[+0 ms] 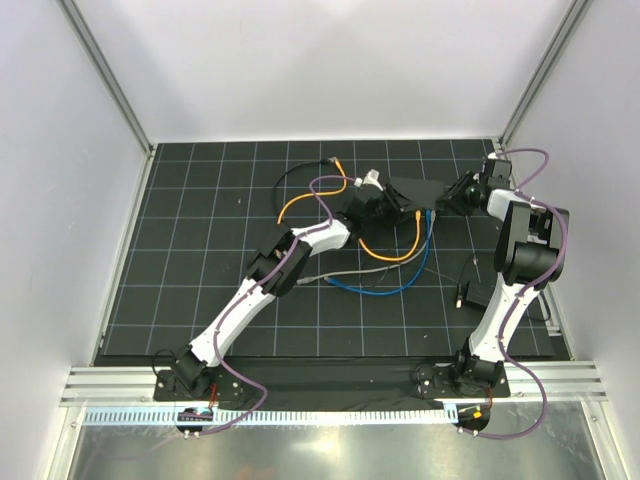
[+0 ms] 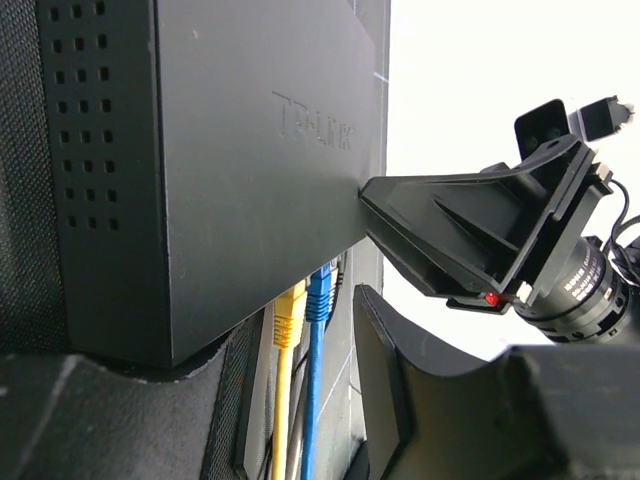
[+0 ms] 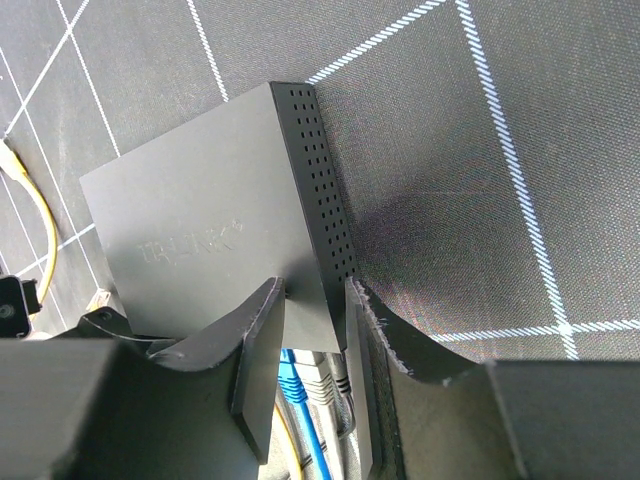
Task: Pull the plug from the switch port
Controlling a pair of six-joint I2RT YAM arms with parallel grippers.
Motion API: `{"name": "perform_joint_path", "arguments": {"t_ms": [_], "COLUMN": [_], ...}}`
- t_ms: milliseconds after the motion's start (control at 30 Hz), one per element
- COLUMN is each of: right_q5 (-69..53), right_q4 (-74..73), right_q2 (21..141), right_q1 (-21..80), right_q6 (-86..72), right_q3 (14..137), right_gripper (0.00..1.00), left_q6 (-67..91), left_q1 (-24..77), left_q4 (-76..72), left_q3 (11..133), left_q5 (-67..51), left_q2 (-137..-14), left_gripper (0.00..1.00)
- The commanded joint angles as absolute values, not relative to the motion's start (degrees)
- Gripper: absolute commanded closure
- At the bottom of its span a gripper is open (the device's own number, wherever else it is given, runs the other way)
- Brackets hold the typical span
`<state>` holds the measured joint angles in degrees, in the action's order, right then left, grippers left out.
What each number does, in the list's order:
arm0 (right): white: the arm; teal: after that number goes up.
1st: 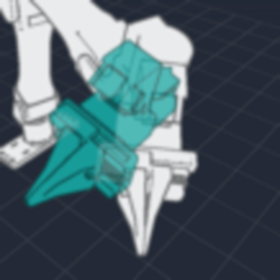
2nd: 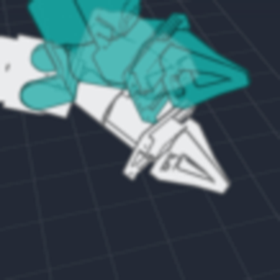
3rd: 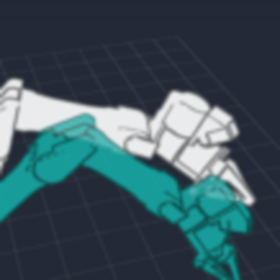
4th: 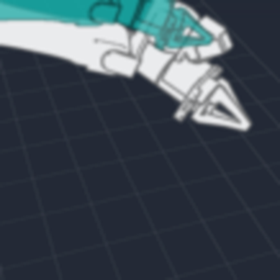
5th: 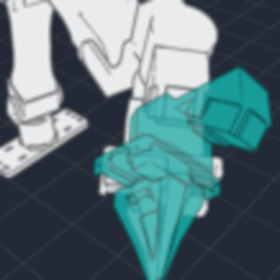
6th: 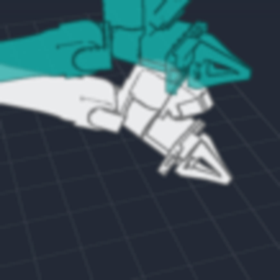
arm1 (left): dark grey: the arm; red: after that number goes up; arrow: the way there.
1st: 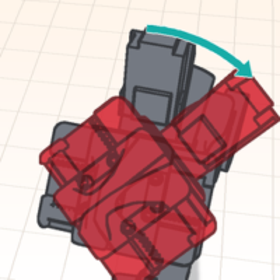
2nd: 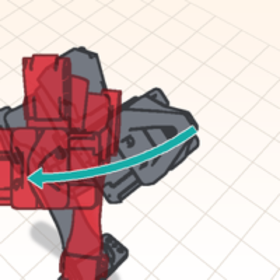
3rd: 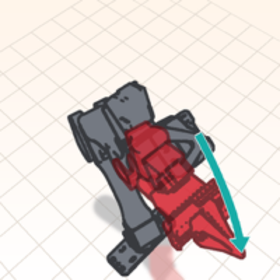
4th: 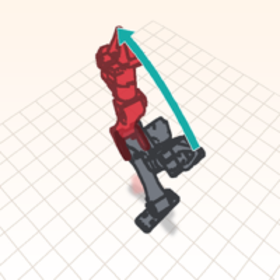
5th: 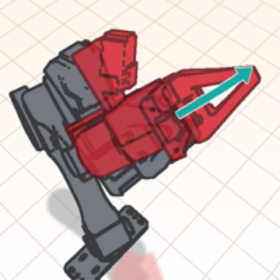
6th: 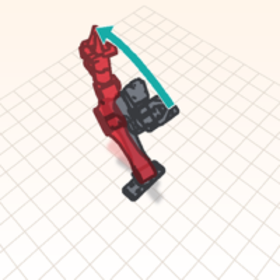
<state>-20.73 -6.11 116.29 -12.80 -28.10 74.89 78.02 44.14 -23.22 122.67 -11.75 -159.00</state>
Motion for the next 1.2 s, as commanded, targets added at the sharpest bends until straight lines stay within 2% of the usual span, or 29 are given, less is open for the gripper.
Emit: {"name": "perform_joint_path", "arguments": {"t_ms": [0, 133, 433, 733, 1167], "right_q5": [-21.18, -21.36, -21.36, -21.44, -20.74], "right_q4": [-6.33, -5.45, -5.54, -5.01, -4.13], "right_q2": [114.79, 113.99, 113.64, 113.55, 114.87], "right_q1": [-12.57, -12.48, -12.57, -12.39, -12.13], "right_q6": [-29.35, -29.71, -29.45, -29.18, -30.94], "right_q3": [74.09, 73.48, 73.3, 73.3, 73.83], "right_gripper": [0.63, 0.64, 0.67, 0.68, 0.68], "left_q6": [77.17, 76.29, 76.02, 78.4, 69.53], "left_q1": [44.91, 45.35, 45.62, 45.18, 43.15], "left_q4": [-18.02, -17.23, -10.3, -2.64, 5.01], "left_q3": [125.68, 125.95, 128.4, 134.12, 137.46], "left_q5": [-10.73, -10.63, -6.69, -6.59, -19.33], "left_q2": [-161.02, -161.54, -162.86, -165.94, -166.64], "left_gripper": [0.59, 0.7, 0.74, 1.0, 1.0]}}
